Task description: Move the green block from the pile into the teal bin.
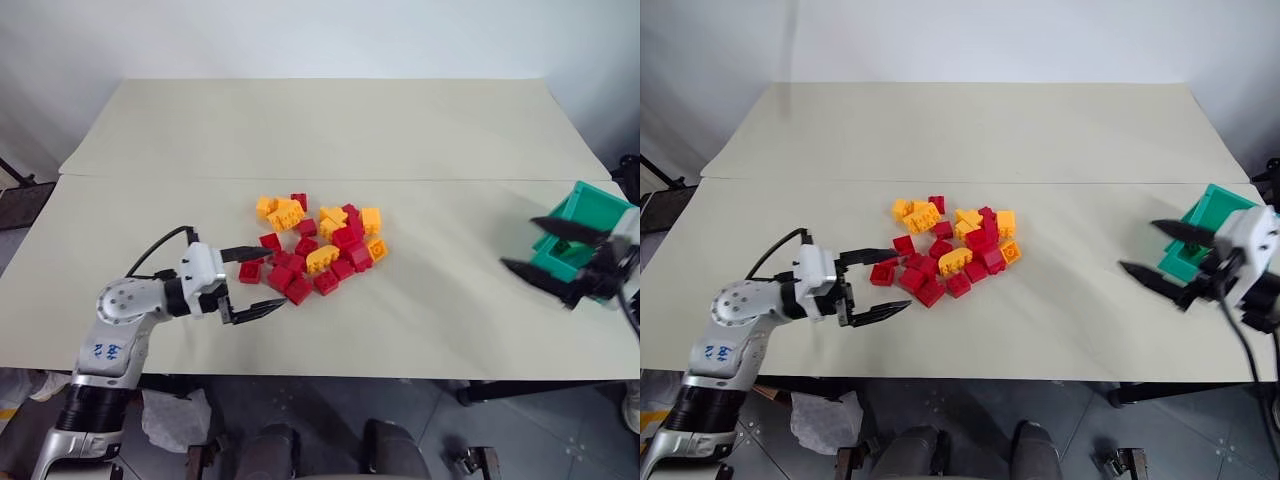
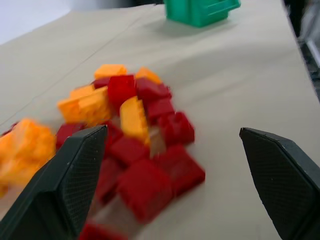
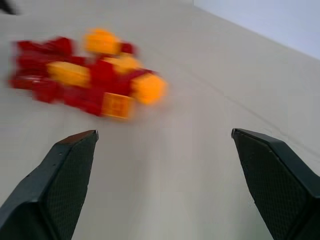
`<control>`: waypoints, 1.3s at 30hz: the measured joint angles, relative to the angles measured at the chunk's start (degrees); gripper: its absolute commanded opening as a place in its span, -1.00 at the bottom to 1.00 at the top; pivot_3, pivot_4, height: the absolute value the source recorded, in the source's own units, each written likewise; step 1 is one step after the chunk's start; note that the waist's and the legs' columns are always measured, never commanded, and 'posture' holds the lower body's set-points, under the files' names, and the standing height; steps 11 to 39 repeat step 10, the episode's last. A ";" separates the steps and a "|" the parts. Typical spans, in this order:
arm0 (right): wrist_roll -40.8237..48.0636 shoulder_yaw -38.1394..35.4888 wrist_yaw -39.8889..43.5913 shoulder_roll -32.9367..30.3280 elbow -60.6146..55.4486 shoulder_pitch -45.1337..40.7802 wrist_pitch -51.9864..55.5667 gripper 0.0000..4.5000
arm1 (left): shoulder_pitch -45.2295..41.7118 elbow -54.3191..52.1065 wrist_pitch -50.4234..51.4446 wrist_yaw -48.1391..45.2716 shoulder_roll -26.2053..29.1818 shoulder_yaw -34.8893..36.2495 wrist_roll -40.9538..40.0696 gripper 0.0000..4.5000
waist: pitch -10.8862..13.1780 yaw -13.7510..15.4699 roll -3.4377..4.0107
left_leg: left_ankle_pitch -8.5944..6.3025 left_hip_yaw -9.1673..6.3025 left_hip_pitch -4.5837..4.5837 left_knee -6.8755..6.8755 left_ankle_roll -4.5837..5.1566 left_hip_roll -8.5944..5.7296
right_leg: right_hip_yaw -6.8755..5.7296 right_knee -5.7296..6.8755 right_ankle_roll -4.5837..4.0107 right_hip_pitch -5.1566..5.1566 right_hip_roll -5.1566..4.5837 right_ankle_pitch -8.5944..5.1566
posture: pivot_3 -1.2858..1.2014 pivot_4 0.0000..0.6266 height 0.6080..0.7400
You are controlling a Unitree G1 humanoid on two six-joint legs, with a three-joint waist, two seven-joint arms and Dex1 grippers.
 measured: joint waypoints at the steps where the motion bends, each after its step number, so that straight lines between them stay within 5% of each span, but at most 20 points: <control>1: -0.21 1.52 0.95 0.68 -1.72 1.02 -1.51 0.99 | 1.03 0.14 -0.68 0.40 0.17 1.06 0.08 1.00 | 0.00 0.05 0.00 | 0.00 -0.10 -0.01 0.00 0.01 -0.01 | 0.00 -0.02 0.01 0.00 -0.01 0.01 | 0.03 -0.52 1.00; 10: -3.44 6.10 3.56 5.96 -1.07 6.40 -12.32 0.99 | 6.13 1.23 -2.33 4.72 0.48 5.31 0.85 1.00 | 0.00 -0.12 0.00 | -0.02 -0.38 0.01 -0.02 0.02 -0.08 | -0.05 0.00 0.03 0.00 0.00 0.03 | 0.03 -0.52 1.00; 39: -3.44 6.10 3.56 5.96 -1.07 6.40 -12.32 0.99 | 6.13 1.23 -2.33 4.72 0.48 5.31 0.85 1.00 | 0.00 -0.12 0.00 | -0.02 -0.38 0.01 -0.02 0.02 -0.08 | -0.05 0.00 0.03 0.00 0.00 0.03 | 0.03 -0.52 1.00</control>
